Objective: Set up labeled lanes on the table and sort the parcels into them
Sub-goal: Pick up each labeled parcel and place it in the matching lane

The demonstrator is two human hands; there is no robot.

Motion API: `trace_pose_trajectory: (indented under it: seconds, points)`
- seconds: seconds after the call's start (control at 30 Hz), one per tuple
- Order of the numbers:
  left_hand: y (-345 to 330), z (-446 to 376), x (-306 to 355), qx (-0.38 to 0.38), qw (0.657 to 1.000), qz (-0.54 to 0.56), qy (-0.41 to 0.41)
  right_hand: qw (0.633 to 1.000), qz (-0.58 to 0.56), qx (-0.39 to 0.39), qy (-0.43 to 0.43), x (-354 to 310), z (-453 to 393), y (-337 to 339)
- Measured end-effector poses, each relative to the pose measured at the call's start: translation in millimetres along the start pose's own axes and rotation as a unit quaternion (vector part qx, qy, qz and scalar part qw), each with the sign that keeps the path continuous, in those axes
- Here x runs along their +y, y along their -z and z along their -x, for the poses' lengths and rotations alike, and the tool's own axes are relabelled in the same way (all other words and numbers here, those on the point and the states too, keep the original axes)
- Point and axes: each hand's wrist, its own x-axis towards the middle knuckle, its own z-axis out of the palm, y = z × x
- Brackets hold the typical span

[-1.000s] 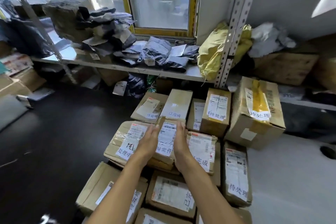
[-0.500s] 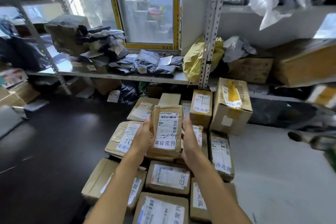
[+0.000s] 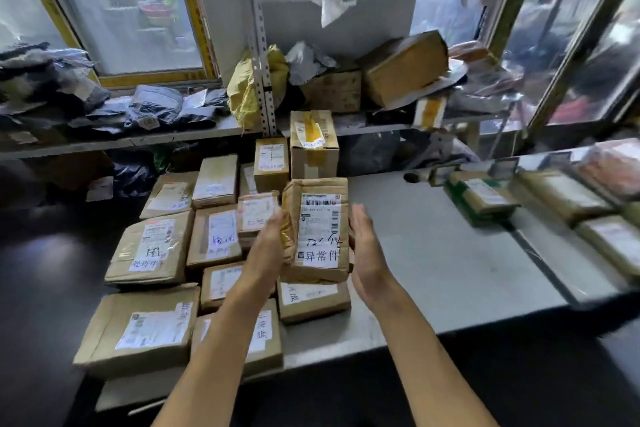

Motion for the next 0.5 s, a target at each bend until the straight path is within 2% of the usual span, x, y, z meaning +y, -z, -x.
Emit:
trace_pose_trajectory:
  seconds: [0.27,0.5]
  points:
    - [-132.0,40.2,13.7,-0.116,0.991,-0.059,0.003,0.992,-0.046,0.112,0.039,-29.7,68.1,110.6]
    - [-292.8,76.9,19.2,-0.207,0.976,-0.059,-0.002,0.978,-0.043,0.195,0.068,-67.4,134.6,253.6]
